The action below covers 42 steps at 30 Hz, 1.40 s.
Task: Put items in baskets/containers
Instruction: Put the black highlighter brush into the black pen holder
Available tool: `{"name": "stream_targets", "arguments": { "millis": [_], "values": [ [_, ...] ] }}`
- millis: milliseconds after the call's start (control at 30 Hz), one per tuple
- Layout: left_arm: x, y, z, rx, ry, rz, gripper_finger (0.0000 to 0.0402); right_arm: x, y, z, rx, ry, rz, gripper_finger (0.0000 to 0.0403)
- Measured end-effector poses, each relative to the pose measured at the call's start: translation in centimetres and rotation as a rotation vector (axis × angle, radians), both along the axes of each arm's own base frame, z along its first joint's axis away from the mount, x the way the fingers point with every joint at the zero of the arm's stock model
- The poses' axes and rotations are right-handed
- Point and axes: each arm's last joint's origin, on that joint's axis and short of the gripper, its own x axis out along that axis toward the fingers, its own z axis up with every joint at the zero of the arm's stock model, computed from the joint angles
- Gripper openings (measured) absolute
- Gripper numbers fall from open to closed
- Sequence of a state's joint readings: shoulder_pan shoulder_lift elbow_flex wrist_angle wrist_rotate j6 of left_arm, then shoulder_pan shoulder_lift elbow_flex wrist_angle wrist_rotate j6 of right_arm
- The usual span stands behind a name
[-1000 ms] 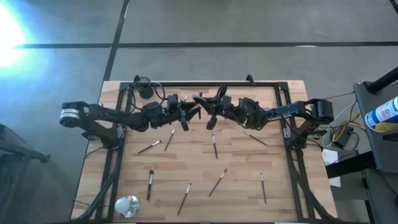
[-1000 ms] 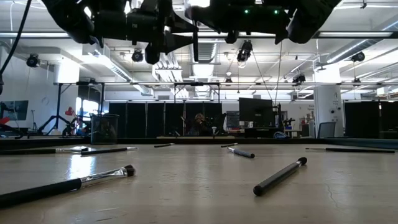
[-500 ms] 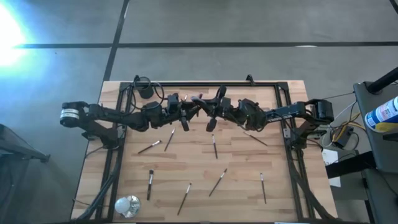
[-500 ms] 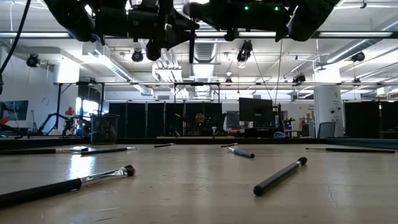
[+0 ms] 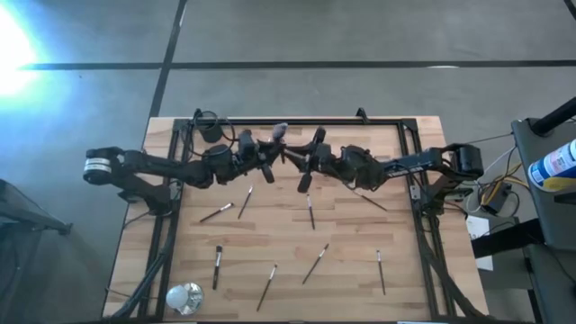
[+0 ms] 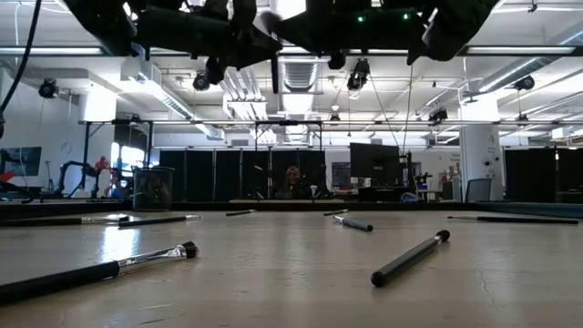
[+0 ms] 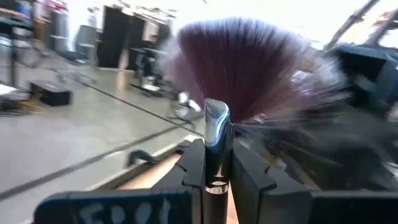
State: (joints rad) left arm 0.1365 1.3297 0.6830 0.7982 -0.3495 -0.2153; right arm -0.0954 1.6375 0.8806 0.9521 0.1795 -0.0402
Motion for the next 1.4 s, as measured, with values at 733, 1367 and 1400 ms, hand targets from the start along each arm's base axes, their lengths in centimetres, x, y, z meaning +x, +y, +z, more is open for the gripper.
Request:
{"name": "stream_targets", "arguments": {
  "millis": [733, 1367, 1400],
  "values": [
    [-8.3, 5.9, -2.5, 0.013, 0.093, 0.381, 0.0040, -2.8, -0.1, -4.3, -0.007, 0.405, 0.080, 0.0010],
    [-8.8, 9.2, -5.6, 0.031, 0.136, 0.771, 0.0040, -4.8, 0.0, -6.5, -0.033, 0.350, 0.076, 0.0008],
    [-8.8, 9.2, -5.8, 0.029, 0.140, 0.776, 0.0040, -4.9, 0.0, -6.5, -0.033, 0.353, 0.082, 0.0008]
  ]
}}
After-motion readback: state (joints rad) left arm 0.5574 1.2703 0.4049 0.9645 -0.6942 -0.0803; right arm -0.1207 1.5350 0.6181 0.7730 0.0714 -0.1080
